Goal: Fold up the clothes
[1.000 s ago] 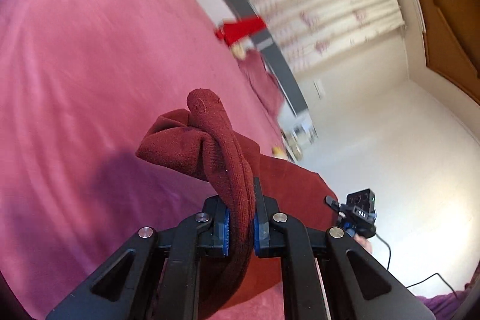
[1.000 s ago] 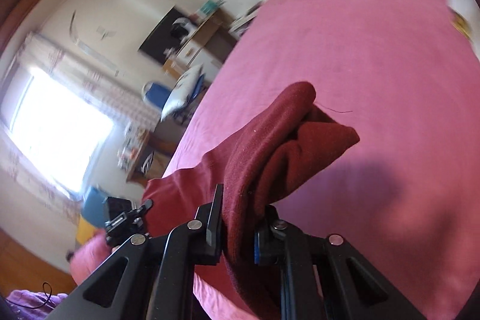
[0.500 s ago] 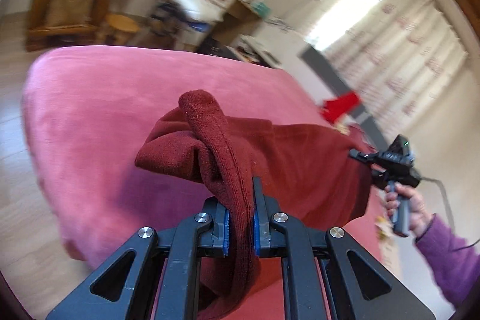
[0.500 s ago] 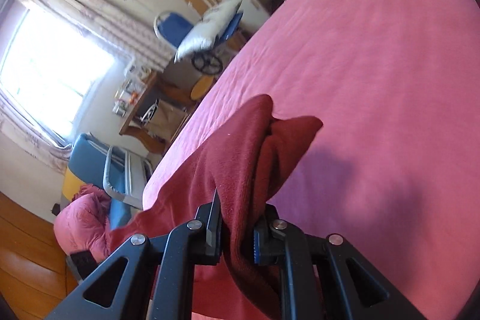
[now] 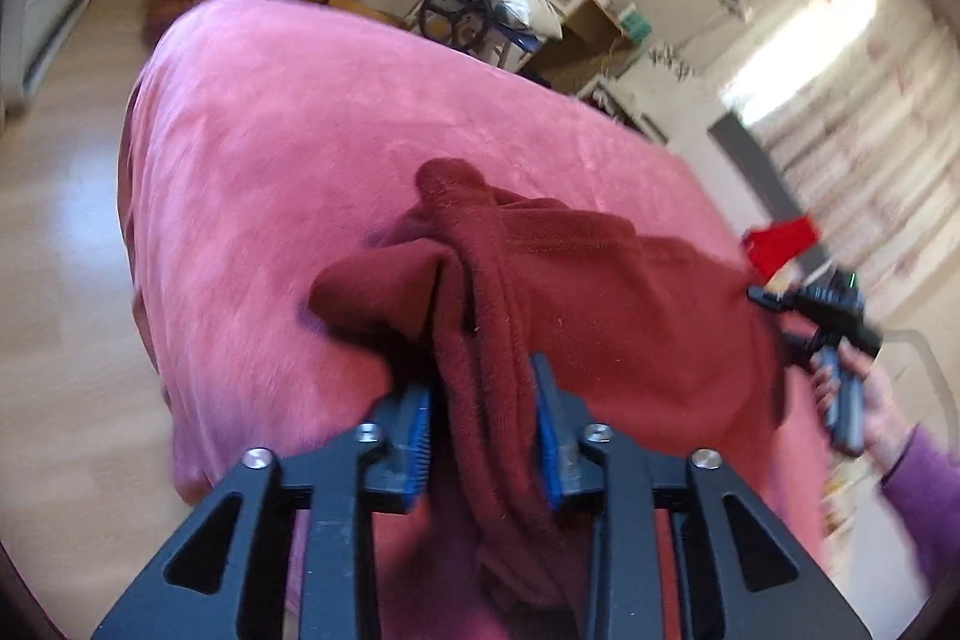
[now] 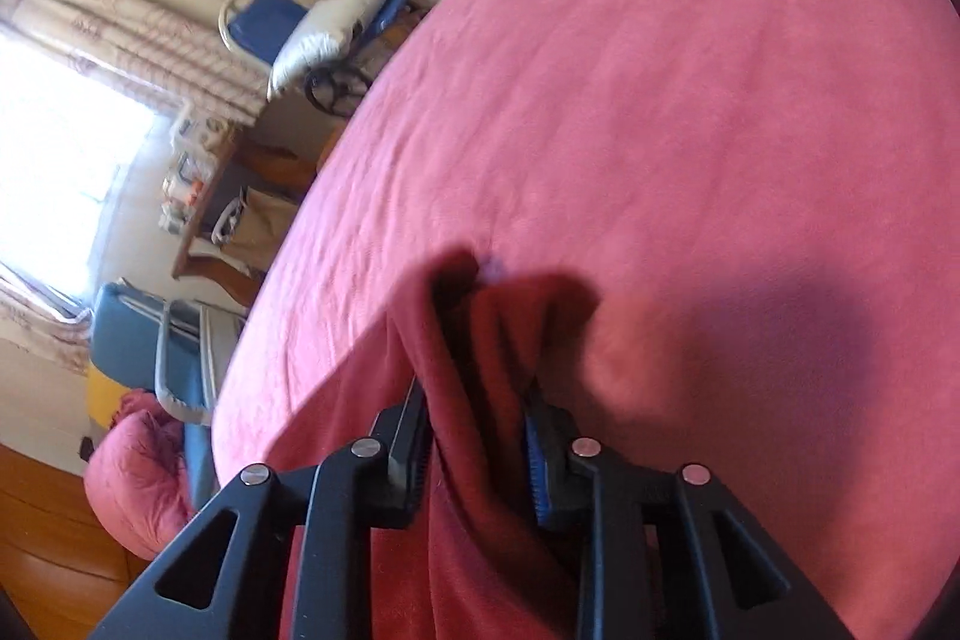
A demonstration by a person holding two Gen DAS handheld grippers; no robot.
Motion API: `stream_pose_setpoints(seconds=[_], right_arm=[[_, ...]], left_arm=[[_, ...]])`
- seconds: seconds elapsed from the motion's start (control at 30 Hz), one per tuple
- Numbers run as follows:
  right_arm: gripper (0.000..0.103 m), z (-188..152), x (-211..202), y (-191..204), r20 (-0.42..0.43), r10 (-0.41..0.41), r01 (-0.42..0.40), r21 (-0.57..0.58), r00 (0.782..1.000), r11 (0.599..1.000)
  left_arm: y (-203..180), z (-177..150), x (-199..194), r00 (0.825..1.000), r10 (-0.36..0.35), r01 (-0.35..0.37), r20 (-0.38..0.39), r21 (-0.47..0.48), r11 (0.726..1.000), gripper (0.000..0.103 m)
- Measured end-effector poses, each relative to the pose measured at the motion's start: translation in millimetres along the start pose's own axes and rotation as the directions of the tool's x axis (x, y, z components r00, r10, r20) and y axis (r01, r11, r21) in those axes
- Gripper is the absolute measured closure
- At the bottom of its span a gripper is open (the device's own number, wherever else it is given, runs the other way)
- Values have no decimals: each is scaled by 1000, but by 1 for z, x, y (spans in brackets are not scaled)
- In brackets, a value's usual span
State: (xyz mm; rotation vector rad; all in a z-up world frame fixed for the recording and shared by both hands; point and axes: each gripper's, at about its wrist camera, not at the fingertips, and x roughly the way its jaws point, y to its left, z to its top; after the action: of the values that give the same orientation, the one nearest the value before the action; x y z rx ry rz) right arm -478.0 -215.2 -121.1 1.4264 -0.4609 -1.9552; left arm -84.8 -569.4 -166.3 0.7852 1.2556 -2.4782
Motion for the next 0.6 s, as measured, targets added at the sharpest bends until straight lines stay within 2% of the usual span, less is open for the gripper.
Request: stream_pose_setpoints(seconds=[0.13, 0.17, 0.23, 0.37, 0.43, 0.5, 0.53, 0.6], right_arm=[[69, 4, -66, -16, 102, 12, -12, -5, 995, 1000], [66, 0, -79, -22, 106, 20, -20, -2, 994, 1000], [64, -18, -93, -33, 60, 56, -56, 5, 997, 998], [62, -73, -85, -56, -55, 19, -18, 25, 998, 1000], [62, -89, -79, -69, -36, 45, -42, 85, 998, 995], [62, -102, -72, -81, 12, 87, -88, 161, 996, 983], [66, -106, -70, -87, 51, 110, -118, 200, 993, 973], [80, -108, -66, -92, 95, 124, -145, 263, 988, 954]], left_arm=[[19, -14, -22, 999, -36, 36, 0, -88, 996, 62], [20, -19, -28, 999, -35, 34, -5, -85, 996, 57], [21, -29, -40, 999, -48, 46, -23, -85, 995, 54], [13, -52, -44, 981, -153, 140, -123, -110, 984, 53], [5, -63, -35, 969, -162, 148, -186, -90, 985, 53], [-3, -68, -30, 976, -132, 126, -170, -45, 991, 49], [-6, -68, -28, 978, -130, 126, -161, -31, 992, 45], [-10, -69, -28, 980, -113, 113, -166, -13, 994, 45]])
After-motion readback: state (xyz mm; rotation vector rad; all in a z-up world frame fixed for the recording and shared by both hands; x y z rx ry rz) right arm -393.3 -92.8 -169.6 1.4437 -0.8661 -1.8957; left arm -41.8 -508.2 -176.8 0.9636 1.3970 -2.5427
